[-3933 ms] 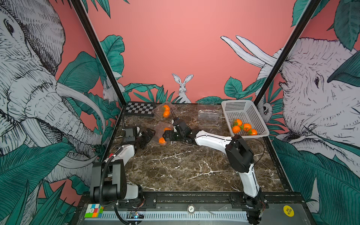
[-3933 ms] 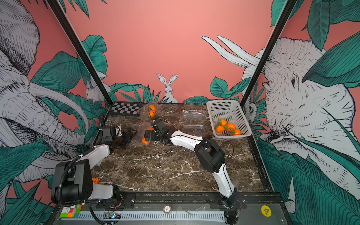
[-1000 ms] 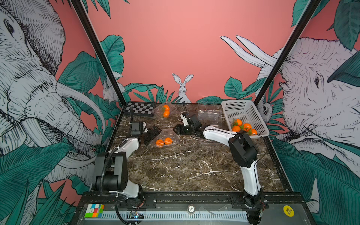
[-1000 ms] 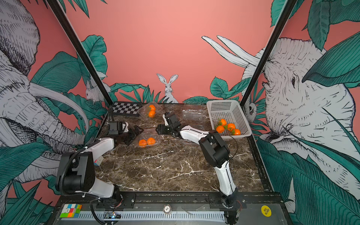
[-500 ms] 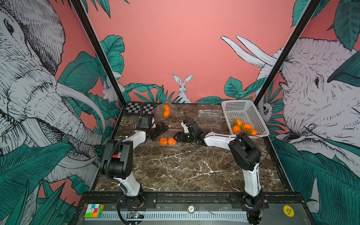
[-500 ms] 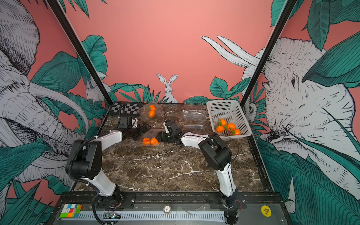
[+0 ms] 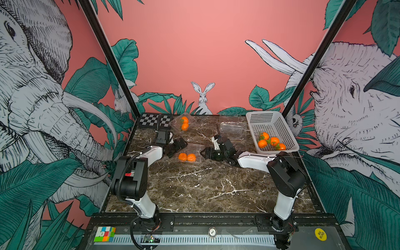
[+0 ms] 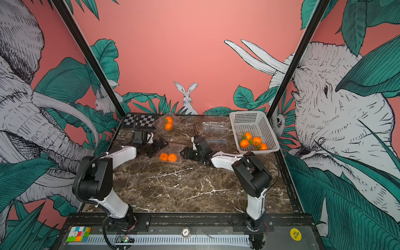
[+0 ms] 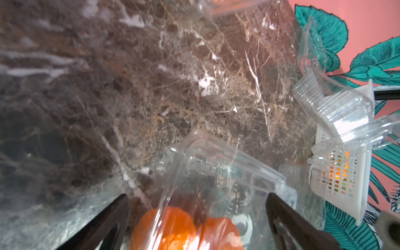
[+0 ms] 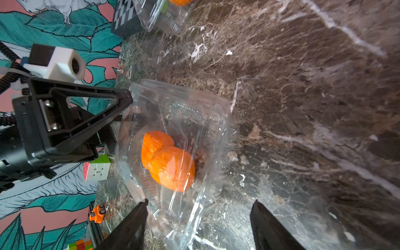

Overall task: Take oranges out of containers
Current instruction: Open the packing box at the center of the board.

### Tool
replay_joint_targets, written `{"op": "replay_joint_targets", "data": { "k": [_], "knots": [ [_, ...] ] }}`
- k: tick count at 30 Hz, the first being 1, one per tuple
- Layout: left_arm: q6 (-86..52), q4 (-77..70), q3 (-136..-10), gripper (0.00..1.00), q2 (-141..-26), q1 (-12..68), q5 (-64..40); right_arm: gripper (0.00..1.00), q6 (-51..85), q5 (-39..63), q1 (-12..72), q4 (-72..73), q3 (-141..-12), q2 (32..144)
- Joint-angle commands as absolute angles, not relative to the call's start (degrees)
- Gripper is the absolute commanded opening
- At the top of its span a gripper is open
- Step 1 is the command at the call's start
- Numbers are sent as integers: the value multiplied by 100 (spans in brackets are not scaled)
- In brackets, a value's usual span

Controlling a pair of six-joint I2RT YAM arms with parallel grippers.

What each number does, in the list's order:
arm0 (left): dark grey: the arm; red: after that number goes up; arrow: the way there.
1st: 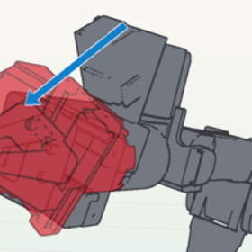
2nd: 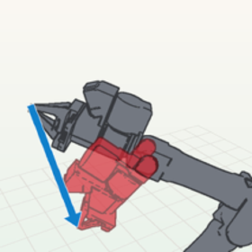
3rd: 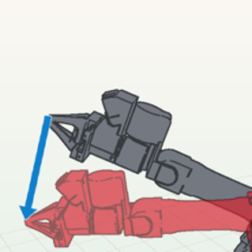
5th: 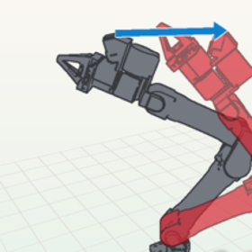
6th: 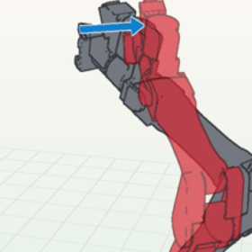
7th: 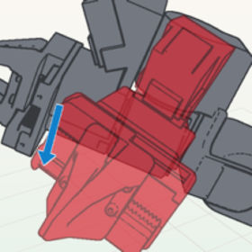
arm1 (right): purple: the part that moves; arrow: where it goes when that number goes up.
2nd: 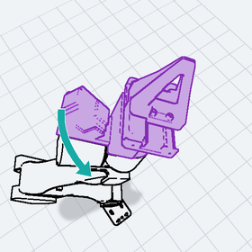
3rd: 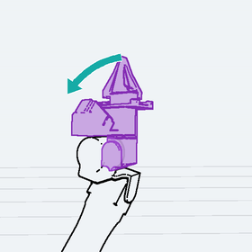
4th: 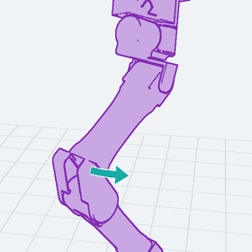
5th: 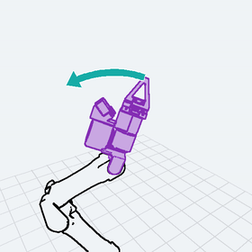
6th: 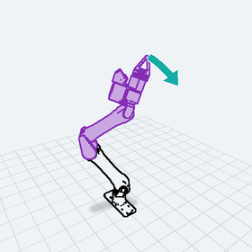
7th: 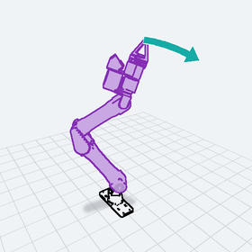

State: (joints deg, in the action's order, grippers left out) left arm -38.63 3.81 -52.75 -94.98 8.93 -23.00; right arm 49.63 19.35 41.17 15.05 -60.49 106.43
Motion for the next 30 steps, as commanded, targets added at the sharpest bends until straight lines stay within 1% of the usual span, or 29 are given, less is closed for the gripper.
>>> {"op": "replay_joint_targets", "data": {
  "k": [1,10,16,30],
  "knots": [
    [-3992,14,-5022,99,-9205,896,-2488,73,5234,2134,4169,2090,-6108,10861],
    [-4088,-267,-4822,99,-9069,900,-2744,71,5606,2206,4176,2880,-5933,10890],
    [-4479,-831,-4661,99,-9189,890,-3001,69,5727,2285,4198,3090,-5934,10916],
    [-4455,-847,-4496,99,-9130,889,-2927,68,5769,2184,4112,3156,-5606,10611]
  ]
}}
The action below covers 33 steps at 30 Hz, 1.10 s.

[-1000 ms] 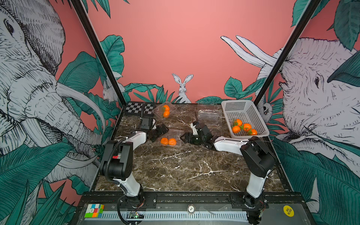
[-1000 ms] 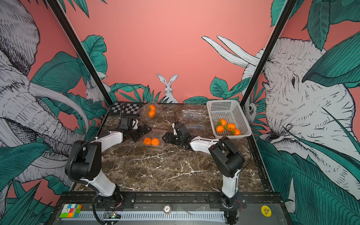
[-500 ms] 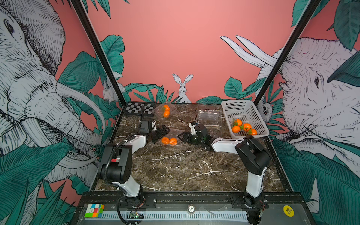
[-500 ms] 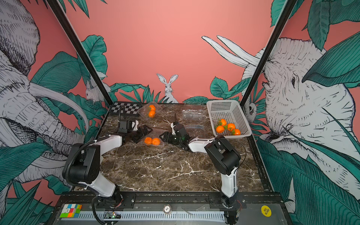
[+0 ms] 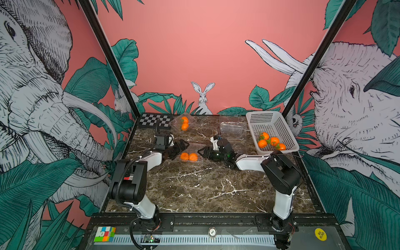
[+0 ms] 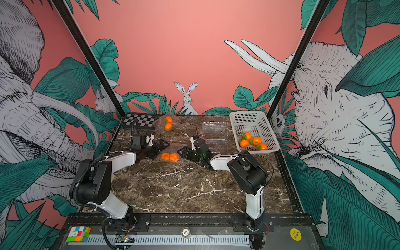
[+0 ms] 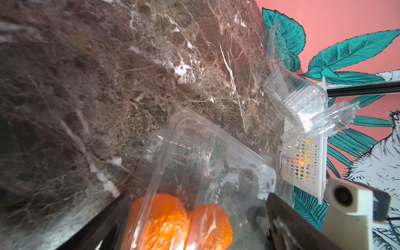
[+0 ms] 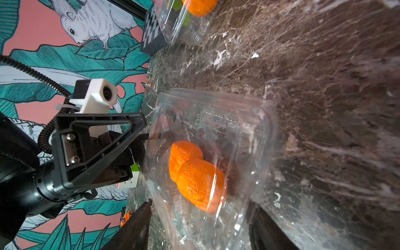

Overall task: Take oranges out of containers
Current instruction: Open the packing box at the center of the board.

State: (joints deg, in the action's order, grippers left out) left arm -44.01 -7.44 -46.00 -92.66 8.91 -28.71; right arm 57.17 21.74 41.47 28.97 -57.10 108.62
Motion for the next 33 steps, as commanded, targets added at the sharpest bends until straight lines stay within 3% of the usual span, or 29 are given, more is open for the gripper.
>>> {"op": "replay_joint_targets", "data": {
  "k": [1,33],
  "knots": [
    [-4465,-878,-4479,99,-9125,888,-2933,69,5788,2178,4105,3196,-5575,10593],
    [-4615,-1116,-4247,99,-8957,888,-3023,73,6685,2335,3920,4440,-5230,10590]
  ]
}}
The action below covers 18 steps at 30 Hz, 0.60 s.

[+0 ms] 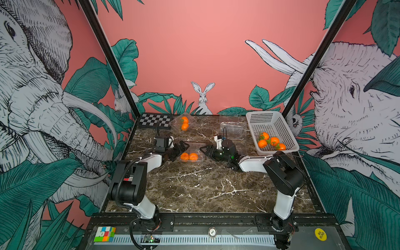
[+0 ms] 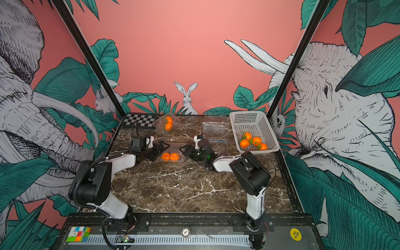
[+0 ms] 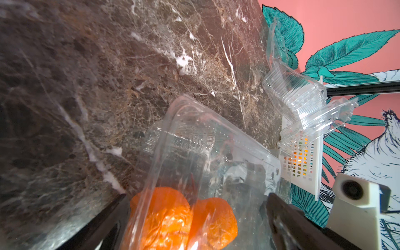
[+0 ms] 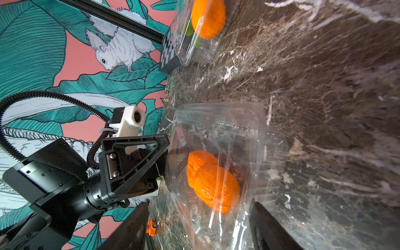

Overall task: Take oranges out of containers
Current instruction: Open the packing box at the center of the board.

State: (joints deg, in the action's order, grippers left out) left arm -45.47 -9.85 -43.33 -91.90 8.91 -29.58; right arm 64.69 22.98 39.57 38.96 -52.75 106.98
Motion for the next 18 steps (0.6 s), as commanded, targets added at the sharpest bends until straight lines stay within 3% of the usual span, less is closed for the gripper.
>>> {"op": "replay_joint_targets", "data": {
  "k": [1,18],
  "knots": [
    [-4629,-1134,-4243,99,-8964,887,-3023,73,6728,2356,3920,4505,-5230,10614],
    [-5156,-1832,-4052,99,-9009,895,-3142,69,7145,2651,3964,5373,-5265,10899]
  ]
}}
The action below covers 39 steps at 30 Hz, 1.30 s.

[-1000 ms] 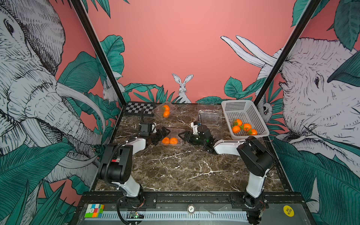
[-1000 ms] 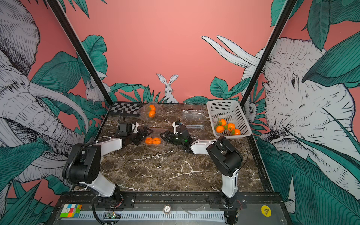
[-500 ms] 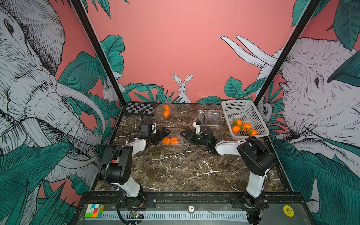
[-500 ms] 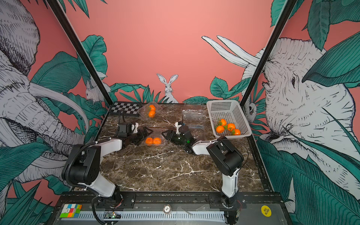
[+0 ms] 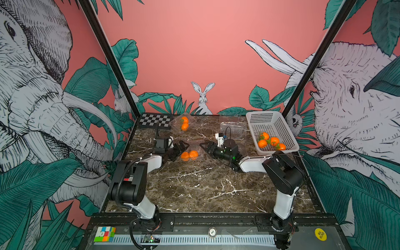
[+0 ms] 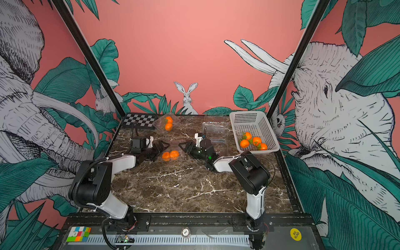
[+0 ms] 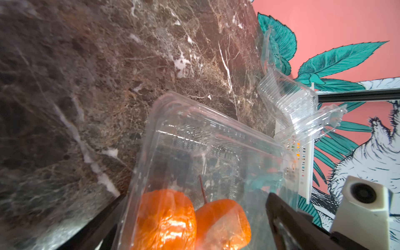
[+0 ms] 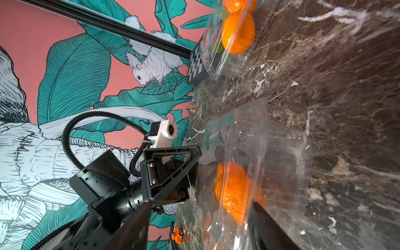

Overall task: Take oranges out of containers
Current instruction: Open the packing box at the center of the board.

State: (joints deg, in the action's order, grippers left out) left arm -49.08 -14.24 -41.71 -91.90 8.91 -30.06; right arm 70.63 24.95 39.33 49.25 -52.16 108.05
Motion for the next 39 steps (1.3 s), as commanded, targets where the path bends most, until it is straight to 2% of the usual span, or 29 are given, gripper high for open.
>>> {"op": "replay_joint_targets", "data": {
  "k": [1,16,23,39],
  "knots": [
    [-5174,-1853,-4039,99,-9018,897,-3138,69,7144,2662,3973,5388,-5290,10907],
    [-5159,-1880,-3985,99,-9000,892,-3135,67,6680,2930,4091,5685,-5294,10816],
    [-5201,-1956,-3917,99,-9008,894,-3120,66,6890,3133,4171,6429,-5397,11103],
    [-5256,-1933,-4051,99,-8903,896,-3124,65,7481,2872,4242,5239,-5645,11310]
  ]
}}
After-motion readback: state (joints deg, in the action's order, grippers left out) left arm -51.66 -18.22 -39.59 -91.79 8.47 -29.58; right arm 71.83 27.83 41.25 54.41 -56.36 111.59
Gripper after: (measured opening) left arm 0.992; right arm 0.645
